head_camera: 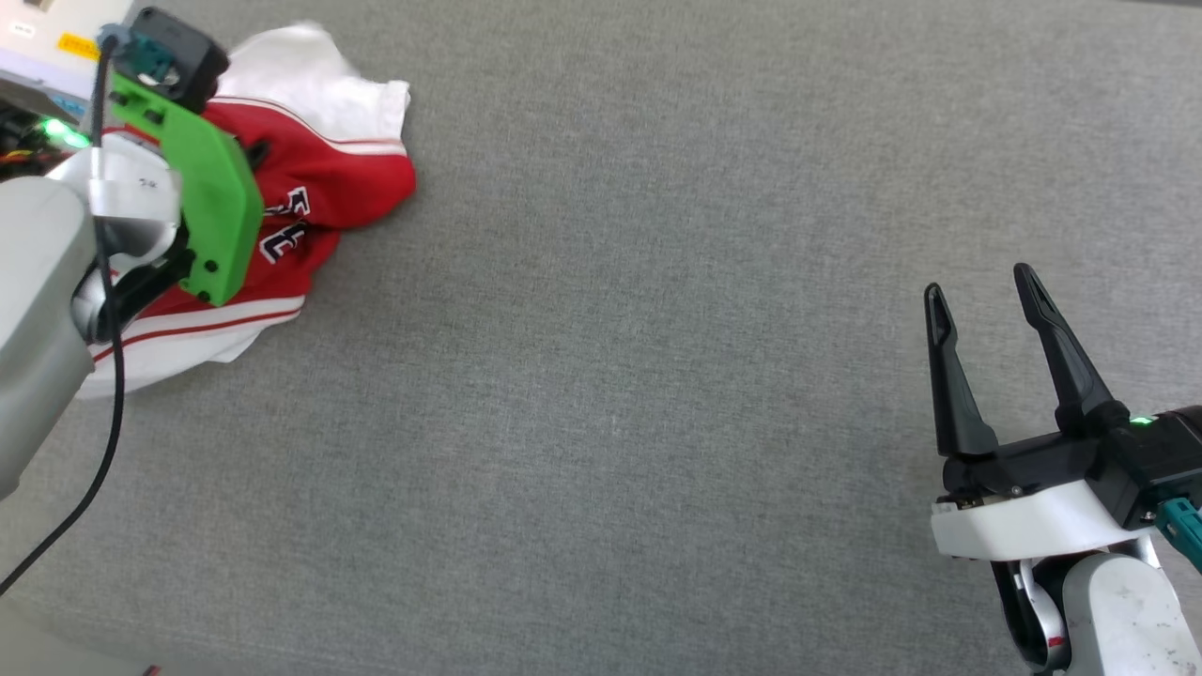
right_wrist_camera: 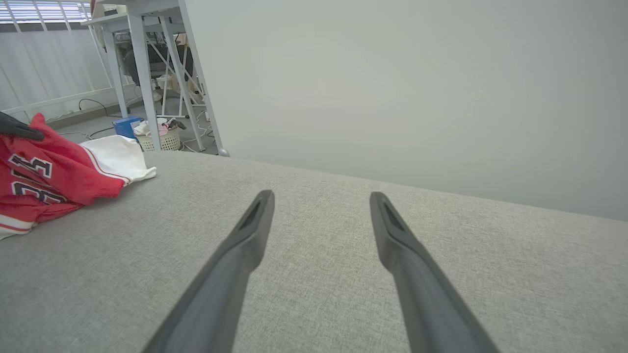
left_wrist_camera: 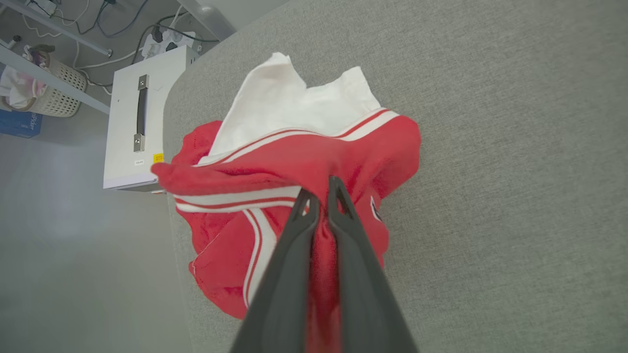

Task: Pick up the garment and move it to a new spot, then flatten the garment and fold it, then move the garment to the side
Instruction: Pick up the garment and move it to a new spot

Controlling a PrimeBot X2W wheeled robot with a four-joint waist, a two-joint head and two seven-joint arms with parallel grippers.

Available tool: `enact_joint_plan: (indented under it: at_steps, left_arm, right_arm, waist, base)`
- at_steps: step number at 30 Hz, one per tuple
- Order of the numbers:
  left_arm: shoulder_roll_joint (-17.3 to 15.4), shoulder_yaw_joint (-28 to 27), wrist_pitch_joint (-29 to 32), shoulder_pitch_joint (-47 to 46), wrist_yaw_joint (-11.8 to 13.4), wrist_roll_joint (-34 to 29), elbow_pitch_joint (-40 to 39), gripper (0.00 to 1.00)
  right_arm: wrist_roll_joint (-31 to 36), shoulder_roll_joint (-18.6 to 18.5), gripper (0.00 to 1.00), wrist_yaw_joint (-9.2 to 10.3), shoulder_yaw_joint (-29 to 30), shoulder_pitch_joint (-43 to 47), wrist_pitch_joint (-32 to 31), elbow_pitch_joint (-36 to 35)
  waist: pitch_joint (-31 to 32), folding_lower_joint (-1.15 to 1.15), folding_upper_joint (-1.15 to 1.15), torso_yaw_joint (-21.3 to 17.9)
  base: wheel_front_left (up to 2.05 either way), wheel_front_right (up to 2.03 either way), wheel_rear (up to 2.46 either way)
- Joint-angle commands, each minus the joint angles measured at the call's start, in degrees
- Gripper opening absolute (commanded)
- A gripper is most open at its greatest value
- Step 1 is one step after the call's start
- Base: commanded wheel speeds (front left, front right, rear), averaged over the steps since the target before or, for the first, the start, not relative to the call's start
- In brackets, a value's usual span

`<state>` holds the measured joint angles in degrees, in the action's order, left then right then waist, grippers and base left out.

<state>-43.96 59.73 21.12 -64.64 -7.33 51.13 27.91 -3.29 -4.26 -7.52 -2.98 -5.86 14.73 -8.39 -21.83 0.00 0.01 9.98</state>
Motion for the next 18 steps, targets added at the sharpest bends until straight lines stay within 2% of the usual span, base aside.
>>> enact_joint_plan:
  at_steps: [1,9,18]
  left_arm:
    - [-0.2,0.7,-0.6,-1.9,-0.2,-1.0,-1.9,0.00]
    - [2.2,4.1,-2.8,-5.9,-0.2,-4.2,-10.6,0.00]
    - [8.7,8.6,-5.4,-9.0,-0.2,-6.0,-15.2,0.00]
  right_arm:
    - [-0.6,0.3,1.00,0.03,0.3,0.8,0.3,0.2]
    - [-1.9,1.3,1.00,0.03,0.3,1.8,0.3,0.8]
    - [-5.5,1.4,1.00,0.03,1.4,2.7,0.3,1.0]
  waist:
    - [2.7,0.00,-0.01,-0.8]
    - [5.8,0.00,-0.01,-5.2]
    - [7.8,0.00,-0.01,-13.0]
  base:
    - [0.00,0.00,0.00]
    - [0.00,0.00,0.00]
    - [0.00,0.00,0.00]
